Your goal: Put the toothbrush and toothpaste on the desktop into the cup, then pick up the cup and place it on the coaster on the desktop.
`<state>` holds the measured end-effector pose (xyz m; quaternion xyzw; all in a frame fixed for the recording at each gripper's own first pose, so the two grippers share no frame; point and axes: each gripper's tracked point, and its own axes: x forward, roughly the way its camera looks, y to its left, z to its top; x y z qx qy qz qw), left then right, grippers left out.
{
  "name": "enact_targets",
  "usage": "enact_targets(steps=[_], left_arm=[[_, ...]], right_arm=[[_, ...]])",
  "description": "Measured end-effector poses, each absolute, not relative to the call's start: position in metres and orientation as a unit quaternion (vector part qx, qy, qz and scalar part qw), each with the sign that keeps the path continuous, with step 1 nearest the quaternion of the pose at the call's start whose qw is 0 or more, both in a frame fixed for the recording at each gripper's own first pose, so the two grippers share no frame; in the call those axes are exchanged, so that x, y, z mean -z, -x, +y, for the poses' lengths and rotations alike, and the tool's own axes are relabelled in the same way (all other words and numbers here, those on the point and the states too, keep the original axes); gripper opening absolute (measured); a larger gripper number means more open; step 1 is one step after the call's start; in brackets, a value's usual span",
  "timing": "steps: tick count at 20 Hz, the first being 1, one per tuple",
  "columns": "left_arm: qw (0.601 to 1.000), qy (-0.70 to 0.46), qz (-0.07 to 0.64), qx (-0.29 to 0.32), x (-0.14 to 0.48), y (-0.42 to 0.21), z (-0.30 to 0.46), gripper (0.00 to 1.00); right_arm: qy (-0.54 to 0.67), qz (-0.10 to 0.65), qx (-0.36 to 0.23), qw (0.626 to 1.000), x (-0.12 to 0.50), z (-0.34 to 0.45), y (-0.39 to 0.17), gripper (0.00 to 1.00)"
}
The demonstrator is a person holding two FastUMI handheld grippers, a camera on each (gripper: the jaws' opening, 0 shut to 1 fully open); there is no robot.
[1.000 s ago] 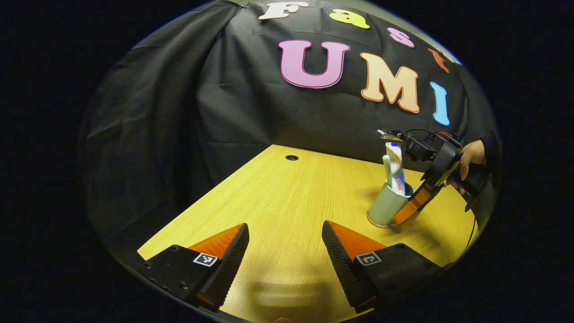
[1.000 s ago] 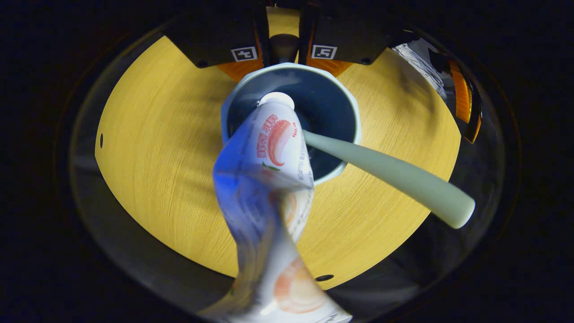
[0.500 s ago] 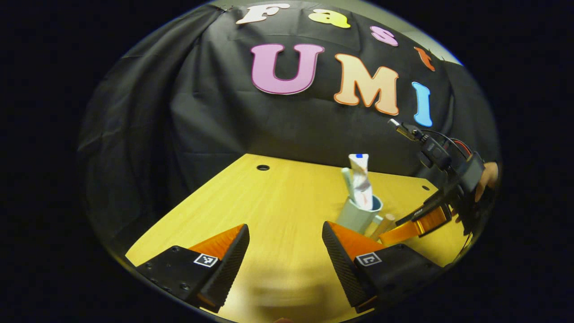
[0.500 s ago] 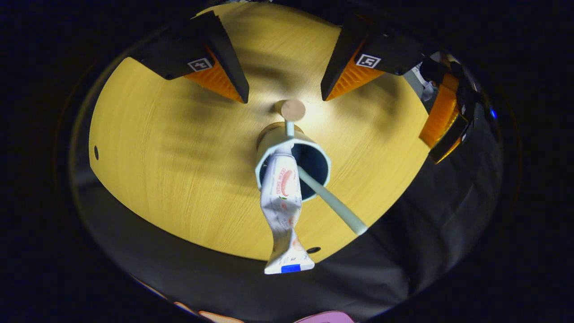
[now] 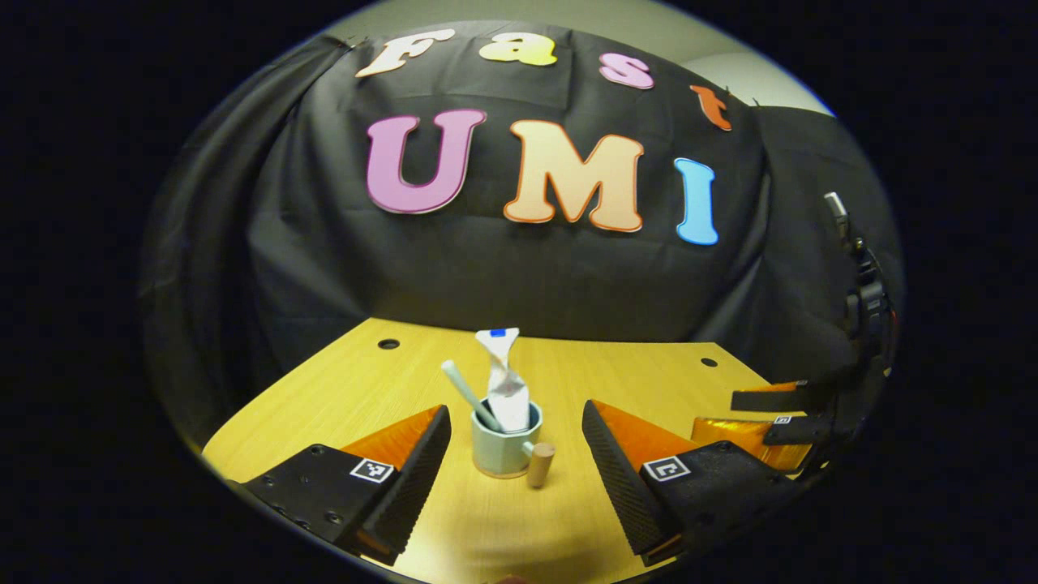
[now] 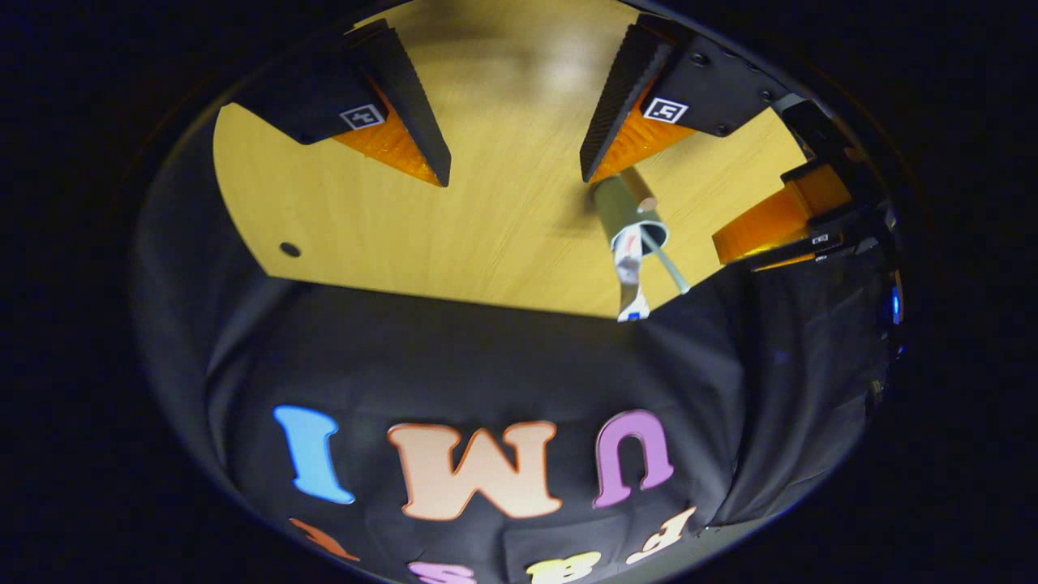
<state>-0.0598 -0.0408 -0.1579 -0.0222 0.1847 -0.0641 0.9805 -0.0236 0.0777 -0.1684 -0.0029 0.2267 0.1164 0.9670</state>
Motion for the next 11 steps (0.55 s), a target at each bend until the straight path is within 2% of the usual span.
enact_targets(steps=[5, 11], left_arm=[[0.990, -0.011, 0.127, 0.059, 0.102, 0.063, -0.058, 0.94], [0.994, -0.024, 0.087, 0.065, 0.061, 0.061, -0.052, 0.95]], right_arm=[[-0.020, 0.105, -0.054, 0.993, 0.099, 0.032, 0.024, 0.99], [-0.020, 0.069, -0.018, 0.997, 0.060, 0.015, 0.036, 0.99]])
